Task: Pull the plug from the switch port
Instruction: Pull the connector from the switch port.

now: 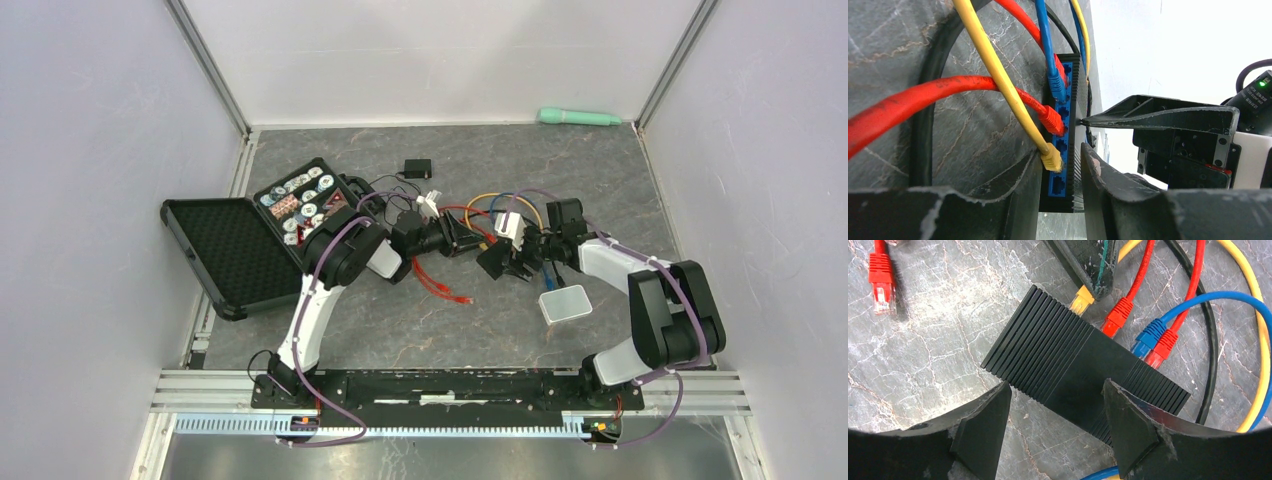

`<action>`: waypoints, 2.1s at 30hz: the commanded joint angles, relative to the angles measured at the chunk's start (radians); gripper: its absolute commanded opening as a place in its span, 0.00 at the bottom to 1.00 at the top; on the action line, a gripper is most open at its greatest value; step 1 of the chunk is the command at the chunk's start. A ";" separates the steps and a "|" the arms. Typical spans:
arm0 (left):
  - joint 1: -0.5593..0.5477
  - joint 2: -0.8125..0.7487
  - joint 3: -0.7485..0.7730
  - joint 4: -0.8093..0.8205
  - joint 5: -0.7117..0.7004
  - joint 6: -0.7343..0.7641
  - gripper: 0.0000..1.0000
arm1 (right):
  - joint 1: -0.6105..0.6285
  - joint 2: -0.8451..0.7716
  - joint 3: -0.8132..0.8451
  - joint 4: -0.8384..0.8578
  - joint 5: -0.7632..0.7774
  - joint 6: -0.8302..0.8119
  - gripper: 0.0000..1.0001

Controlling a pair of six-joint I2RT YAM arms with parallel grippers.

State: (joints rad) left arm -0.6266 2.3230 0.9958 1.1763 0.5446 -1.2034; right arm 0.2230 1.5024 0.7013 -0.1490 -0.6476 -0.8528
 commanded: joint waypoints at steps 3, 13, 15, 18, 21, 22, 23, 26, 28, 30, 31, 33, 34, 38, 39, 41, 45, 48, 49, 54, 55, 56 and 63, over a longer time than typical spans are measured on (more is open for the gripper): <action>-0.054 0.066 -0.002 -0.154 0.034 0.074 0.41 | 0.004 0.064 0.030 -0.148 -0.035 -0.109 0.73; -0.055 0.030 0.015 -0.290 0.009 0.158 0.27 | 0.004 0.031 0.131 -0.313 -0.013 -0.269 0.85; -0.053 0.030 0.018 -0.296 0.011 0.157 0.24 | 0.003 0.032 0.163 -0.369 -0.007 -0.294 0.86; -0.053 0.024 0.014 -0.306 0.010 0.161 0.19 | 0.005 0.027 0.189 -0.421 0.019 -0.340 0.89; -0.051 0.013 0.006 -0.315 0.013 0.172 0.11 | 0.007 0.020 0.210 -0.469 0.050 -0.390 0.92; -0.050 0.009 0.006 -0.325 0.019 0.179 0.08 | 0.010 0.018 0.219 -0.488 0.058 -0.406 0.93; -0.049 0.001 0.006 -0.336 0.025 0.187 0.04 | 0.015 0.018 0.227 -0.502 0.070 -0.419 0.94; -0.045 -0.022 0.005 -0.366 0.045 0.215 0.02 | 0.034 0.003 0.229 -0.506 0.115 -0.442 0.96; -0.044 -0.048 0.001 -0.390 0.058 0.248 0.02 | 0.049 -0.007 0.224 -0.489 0.141 -0.449 0.97; -0.044 -0.075 -0.011 -0.403 0.074 0.278 0.02 | 0.063 -0.011 0.225 -0.479 0.158 -0.457 0.97; -0.042 -0.084 -0.019 -0.396 0.088 0.292 0.02 | 0.074 -0.011 0.226 -0.478 0.164 -0.463 0.98; -0.035 -0.096 -0.040 -0.337 0.114 0.283 0.02 | 0.091 -0.005 0.228 -0.468 0.188 -0.467 0.98; -0.030 -0.095 -0.048 -0.294 0.128 0.265 0.02 | 0.098 -0.006 0.226 -0.455 0.194 -0.468 0.98; -0.004 -0.061 -0.036 -0.176 0.185 0.164 0.02 | 0.118 -0.001 0.218 -0.426 0.206 -0.478 0.98; -0.003 -0.059 -0.030 -0.177 0.193 0.159 0.02 | 0.126 0.005 0.223 -0.431 0.209 -0.480 0.98; -0.001 -0.062 -0.026 -0.185 0.202 0.168 0.02 | 0.139 0.021 0.235 -0.444 0.207 -0.480 0.98; 0.001 -0.084 -0.019 -0.190 0.225 0.185 0.02 | 0.164 0.041 0.244 -0.456 0.220 -0.487 0.98; 0.002 -0.106 -0.008 -0.205 0.241 0.203 0.03 | 0.173 0.043 0.241 -0.445 0.224 -0.487 0.98; 0.004 -0.112 -0.002 -0.214 0.246 0.211 0.03 | 0.175 0.042 0.240 -0.442 0.225 -0.489 0.98; 0.005 -0.142 0.016 -0.246 0.267 0.231 0.06 | 0.191 0.055 0.224 -0.438 0.249 -0.504 0.98; 0.005 -0.146 0.020 -0.254 0.268 0.236 0.06 | 0.194 0.054 0.216 -0.427 0.254 -0.506 0.98; 0.005 -0.149 0.024 -0.263 0.270 0.242 0.07 | 0.199 0.055 0.209 -0.421 0.258 -0.510 0.98; 0.004 -0.158 0.035 -0.304 0.277 0.266 0.09 | 0.223 0.088 0.217 -0.430 0.286 -0.525 0.98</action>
State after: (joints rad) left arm -0.6205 2.2192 1.0016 0.8799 0.7704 -1.0145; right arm 0.4320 1.5639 0.9081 -0.5850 -0.3660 -1.3293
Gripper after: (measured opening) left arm 0.193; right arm 0.979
